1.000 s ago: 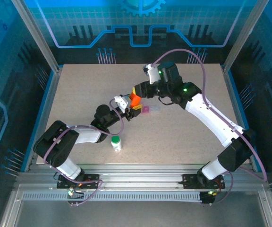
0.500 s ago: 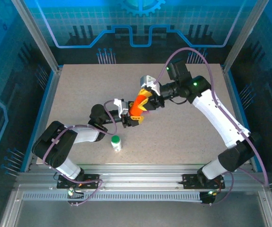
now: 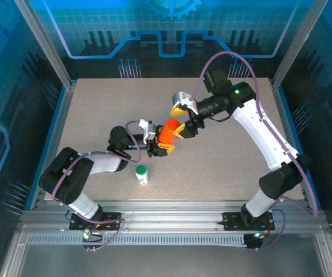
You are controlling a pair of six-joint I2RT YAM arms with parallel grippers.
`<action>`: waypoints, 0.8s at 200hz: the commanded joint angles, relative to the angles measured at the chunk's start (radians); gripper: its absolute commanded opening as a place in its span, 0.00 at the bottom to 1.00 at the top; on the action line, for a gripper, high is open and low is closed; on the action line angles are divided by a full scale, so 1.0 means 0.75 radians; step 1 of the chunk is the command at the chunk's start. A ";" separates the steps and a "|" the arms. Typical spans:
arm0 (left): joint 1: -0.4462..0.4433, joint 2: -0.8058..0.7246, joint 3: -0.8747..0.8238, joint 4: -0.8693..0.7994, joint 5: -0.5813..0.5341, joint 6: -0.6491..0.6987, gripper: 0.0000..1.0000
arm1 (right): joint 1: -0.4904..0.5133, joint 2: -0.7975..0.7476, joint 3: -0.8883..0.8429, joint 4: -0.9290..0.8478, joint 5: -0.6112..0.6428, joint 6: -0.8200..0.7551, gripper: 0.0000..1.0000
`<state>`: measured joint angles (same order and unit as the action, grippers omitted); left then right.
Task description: Sort the pills into containers
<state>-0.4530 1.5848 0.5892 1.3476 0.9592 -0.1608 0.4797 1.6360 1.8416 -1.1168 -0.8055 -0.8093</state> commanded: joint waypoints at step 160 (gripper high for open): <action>0.029 0.079 0.051 -0.015 -0.718 0.293 0.04 | 0.293 -0.179 -0.205 0.796 1.201 1.448 0.79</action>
<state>-0.4412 1.6245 0.6018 1.3140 0.5598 0.0006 0.6556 1.4334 1.6222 -0.5411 -0.1642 0.1062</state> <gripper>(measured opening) 0.540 0.797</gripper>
